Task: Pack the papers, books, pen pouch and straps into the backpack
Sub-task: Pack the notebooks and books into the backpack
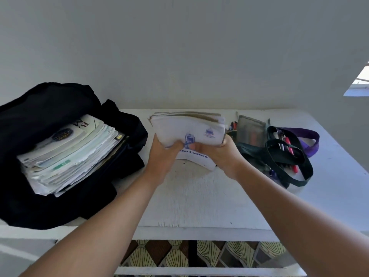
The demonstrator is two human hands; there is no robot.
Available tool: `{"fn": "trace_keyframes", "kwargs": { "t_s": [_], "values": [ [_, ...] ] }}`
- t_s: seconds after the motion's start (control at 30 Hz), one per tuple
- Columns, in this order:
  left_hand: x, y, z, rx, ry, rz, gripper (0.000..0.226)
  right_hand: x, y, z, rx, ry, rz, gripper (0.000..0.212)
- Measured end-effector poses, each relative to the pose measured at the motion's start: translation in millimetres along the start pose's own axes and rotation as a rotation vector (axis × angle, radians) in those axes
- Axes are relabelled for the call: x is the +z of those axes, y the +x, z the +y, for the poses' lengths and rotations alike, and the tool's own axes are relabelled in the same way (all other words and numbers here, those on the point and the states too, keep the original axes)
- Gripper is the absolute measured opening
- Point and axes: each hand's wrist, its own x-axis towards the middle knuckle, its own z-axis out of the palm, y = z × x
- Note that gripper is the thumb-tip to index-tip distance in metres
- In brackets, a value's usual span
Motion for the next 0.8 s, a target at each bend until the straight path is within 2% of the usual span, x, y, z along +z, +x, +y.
{"fn": "trace_keyframes", "kwargs": {
  "t_s": [0.07, 0.13, 0.2, 0.27, 0.3, 0.37, 0.43, 0.47, 0.53, 0.63, 0.73, 0.8],
  "values": [
    [1.9, 2.9, 0.5, -0.022, -0.011, -0.002, 0.053, 2.9, 1.6, 0.9, 0.004, 0.0, 0.069, 0.029],
    [6.5, 6.3, 3.8, -0.022, 0.041, 0.062, 0.056, 7.1, 6.0, -0.6, 0.01, 0.026, 0.164, 0.028],
    [11.5, 5.7, -1.1, -0.057, 0.147, 0.207, 0.083, 11.8, 10.9, -4.1, 0.022, 0.134, 0.263, 0.022],
    [14.2, 0.3, -2.3, -0.207, -0.005, 0.315, 0.11, 14.2, 13.9, -9.6, 0.071, 0.353, 0.336, 0.021],
    [14.5, -1.0, -2.5, -0.274, -0.144, 0.251, 0.11, 15.3, 14.9, -13.4, 0.113, 0.482, 0.349, 0.026],
    [15.0, -5.3, 2.0, -0.313, -0.389, -0.031, 0.081, 18.3, 15.8, -18.3, 0.189, 0.628, 0.335, 0.037],
    [16.1, -9.7, 10.5, -0.303, -0.518, -0.172, 0.057, 20.4, 14.1, -16.0, 0.238, 0.653, 0.278, 0.042],
    [15.3, -11.0, 14.9, -0.322, -0.557, -0.163, 0.053, 21.1, 12.5, -12.6, 0.247, 0.657, 0.238, 0.044],
    [13.2, -13.7, 23.7, -0.343, -0.523, -0.047, 0.047, 18.0, 9.5, -2.3, 0.259, 0.653, 0.164, 0.049],
    [-2.0, -15.8, 41.4, -0.249, -0.394, 0.09, 0.034, 6.7, 6.1, 8.0, 0.316, 0.647, 0.155, 0.062],
    [-33.5, -18.9, 70.0, -0.142, -0.16, 0.047, 0.034, -12.2, 9.0, 14.2, 0.267, 0.582, 0.172, 0.069],
    [-54.2, -22.8, 91.3, -0.123, -0.004, -0.032, 0.039, -21.1, 7.8, 11.8, 0.189, 0.491, 0.047, 0.064]
  ]
}}
